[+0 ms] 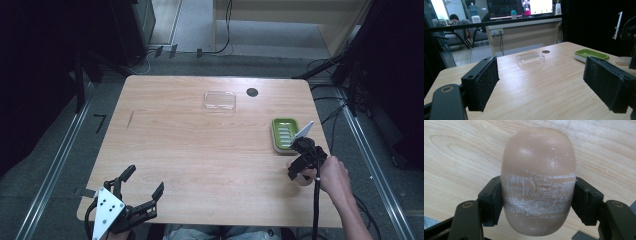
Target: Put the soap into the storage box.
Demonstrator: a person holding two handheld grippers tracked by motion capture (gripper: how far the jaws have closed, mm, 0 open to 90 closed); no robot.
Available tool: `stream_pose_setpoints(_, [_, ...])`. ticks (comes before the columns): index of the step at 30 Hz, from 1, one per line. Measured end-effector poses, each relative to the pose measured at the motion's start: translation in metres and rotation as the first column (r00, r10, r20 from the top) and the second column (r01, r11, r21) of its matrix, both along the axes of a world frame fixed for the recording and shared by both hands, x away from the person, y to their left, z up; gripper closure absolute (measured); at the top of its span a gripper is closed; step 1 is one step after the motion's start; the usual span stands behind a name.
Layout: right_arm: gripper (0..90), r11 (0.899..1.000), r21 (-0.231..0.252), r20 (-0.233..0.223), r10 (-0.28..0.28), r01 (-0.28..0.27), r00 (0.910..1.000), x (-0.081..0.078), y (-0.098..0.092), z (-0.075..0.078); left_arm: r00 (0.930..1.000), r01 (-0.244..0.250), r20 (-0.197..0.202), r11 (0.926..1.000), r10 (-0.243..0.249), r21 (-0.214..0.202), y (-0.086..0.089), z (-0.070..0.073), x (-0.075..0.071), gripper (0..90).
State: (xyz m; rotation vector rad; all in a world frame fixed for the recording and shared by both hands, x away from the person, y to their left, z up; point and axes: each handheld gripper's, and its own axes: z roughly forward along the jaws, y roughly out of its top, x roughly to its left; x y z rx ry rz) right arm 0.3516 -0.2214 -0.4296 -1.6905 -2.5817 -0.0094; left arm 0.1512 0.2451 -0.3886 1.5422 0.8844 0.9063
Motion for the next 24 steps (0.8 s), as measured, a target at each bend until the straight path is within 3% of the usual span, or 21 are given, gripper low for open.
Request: stream_pose_setpoints(24, [33.7,1.000,0.015,0.030,-0.020,0.019,0.9994,0.018,-0.001,0.017,1.0000,0.001,0.000,1.0000,-0.001,0.004,0.000,0.000,0.000,13.6])
